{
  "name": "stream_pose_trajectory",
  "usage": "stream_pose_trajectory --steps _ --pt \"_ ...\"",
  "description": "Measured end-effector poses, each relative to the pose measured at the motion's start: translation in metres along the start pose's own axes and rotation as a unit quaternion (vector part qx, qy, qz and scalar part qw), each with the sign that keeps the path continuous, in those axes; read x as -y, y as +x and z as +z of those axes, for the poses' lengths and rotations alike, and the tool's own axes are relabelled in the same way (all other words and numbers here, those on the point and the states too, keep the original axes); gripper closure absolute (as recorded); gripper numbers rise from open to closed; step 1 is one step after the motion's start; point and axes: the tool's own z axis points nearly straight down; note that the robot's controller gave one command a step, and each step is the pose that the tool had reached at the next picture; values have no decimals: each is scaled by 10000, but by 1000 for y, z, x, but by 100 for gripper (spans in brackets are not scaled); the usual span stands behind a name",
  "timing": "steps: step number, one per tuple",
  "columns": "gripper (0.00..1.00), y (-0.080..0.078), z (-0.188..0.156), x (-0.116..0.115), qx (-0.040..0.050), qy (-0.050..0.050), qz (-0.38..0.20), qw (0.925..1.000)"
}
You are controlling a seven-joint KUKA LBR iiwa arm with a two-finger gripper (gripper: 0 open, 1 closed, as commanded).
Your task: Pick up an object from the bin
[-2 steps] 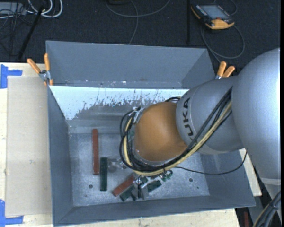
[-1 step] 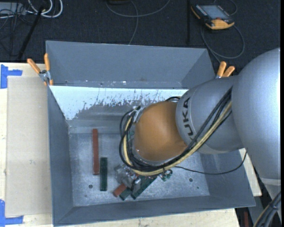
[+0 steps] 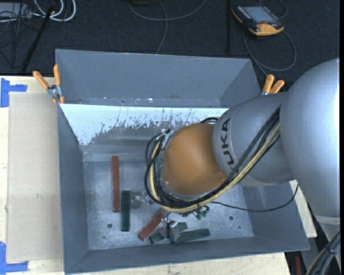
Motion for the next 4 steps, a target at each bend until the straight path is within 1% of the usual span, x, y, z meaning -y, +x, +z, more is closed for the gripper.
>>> stream_pose_trajectory --steps 1,2,3,4 --pt "100 0 -1 0 -14 -2 3 10000" --pt "100 28 -62 -2 -8 6 -462 9989" --pt "0 28 -59 -3 -24 -7 -452 9990" --pt "0 27 1 -6 39 28 -521 9986"
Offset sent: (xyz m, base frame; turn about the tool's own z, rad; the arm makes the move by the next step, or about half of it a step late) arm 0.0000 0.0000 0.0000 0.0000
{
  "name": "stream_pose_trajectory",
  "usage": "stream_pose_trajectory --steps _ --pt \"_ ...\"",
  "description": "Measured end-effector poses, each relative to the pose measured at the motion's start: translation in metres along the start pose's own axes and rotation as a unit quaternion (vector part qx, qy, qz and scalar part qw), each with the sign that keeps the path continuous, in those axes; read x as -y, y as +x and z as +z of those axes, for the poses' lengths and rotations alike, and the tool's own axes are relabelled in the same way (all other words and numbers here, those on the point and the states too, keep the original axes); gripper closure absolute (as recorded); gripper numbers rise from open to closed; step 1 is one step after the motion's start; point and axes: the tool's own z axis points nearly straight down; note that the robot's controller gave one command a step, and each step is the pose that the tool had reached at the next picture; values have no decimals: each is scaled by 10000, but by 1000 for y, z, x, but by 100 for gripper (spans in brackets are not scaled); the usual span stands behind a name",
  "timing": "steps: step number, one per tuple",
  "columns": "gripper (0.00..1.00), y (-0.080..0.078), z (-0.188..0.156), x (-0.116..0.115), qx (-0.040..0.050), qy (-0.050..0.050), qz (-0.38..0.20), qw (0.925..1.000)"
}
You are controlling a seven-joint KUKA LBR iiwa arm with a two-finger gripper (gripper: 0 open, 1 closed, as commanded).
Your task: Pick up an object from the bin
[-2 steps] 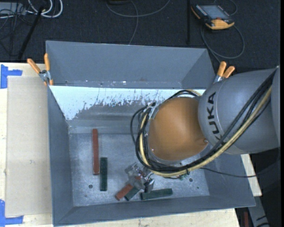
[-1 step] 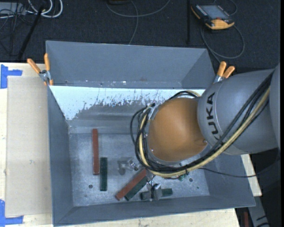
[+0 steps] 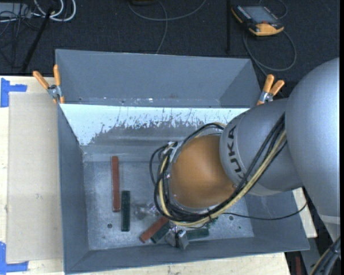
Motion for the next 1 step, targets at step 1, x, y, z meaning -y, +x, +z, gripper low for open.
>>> stream_pose_trajectory --steps 1 --pt "100 3 -1 -3 -69 -38 11 10000"
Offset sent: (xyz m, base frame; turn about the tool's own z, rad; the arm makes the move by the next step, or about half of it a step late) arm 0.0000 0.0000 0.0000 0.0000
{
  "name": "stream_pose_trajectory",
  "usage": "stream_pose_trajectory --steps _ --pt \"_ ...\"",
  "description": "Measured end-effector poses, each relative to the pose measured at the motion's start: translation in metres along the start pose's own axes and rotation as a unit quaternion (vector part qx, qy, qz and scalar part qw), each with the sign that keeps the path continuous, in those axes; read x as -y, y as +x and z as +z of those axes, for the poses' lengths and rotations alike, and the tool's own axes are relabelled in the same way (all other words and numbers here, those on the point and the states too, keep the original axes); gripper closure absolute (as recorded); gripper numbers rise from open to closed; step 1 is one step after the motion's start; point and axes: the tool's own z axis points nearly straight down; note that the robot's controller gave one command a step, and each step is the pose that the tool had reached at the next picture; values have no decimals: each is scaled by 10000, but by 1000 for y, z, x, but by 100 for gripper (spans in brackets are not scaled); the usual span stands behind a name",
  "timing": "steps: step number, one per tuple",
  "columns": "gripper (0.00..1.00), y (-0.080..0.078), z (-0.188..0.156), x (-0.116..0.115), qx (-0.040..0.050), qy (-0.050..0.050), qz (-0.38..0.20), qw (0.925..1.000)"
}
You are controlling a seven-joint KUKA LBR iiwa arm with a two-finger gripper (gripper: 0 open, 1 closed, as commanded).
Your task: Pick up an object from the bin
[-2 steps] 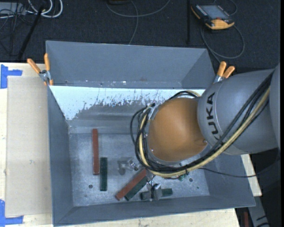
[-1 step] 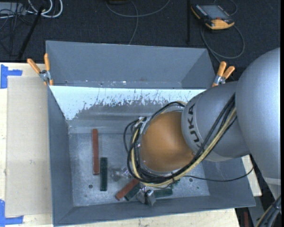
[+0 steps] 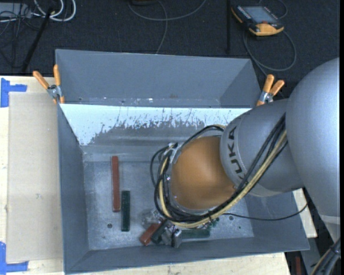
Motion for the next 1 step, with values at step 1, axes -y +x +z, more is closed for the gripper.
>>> stream_pose_trajectory --steps 1 --pt "100 -46 -106 -13 45 18 -862 9963"
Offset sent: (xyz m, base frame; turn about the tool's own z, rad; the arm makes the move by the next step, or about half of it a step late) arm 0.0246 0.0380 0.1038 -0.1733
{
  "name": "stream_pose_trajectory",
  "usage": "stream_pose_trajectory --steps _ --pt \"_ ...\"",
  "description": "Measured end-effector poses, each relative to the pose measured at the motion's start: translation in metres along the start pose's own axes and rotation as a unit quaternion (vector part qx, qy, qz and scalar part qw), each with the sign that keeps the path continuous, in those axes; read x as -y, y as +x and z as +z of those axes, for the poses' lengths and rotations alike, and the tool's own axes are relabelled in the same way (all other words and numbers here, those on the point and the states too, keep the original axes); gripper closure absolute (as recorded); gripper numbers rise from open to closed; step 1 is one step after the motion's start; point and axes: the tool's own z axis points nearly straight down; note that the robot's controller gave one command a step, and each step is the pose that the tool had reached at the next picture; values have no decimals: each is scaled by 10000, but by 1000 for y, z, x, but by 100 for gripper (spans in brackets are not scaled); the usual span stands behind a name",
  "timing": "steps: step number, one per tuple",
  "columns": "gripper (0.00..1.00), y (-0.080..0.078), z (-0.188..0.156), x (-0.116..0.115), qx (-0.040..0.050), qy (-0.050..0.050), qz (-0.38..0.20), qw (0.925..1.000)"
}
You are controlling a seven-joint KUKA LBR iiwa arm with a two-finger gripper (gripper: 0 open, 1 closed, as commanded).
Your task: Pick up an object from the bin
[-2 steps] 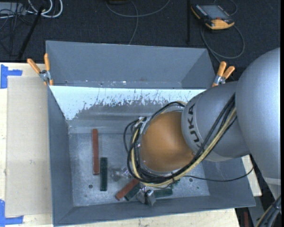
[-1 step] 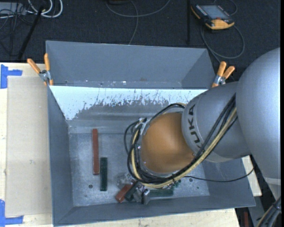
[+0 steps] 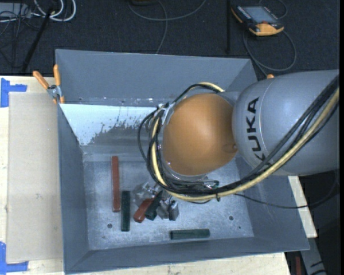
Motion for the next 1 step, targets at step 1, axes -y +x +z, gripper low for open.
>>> stream_pose_trajectory --steps 1 --pt "100 -6 -70 34 2 15 40 10000"
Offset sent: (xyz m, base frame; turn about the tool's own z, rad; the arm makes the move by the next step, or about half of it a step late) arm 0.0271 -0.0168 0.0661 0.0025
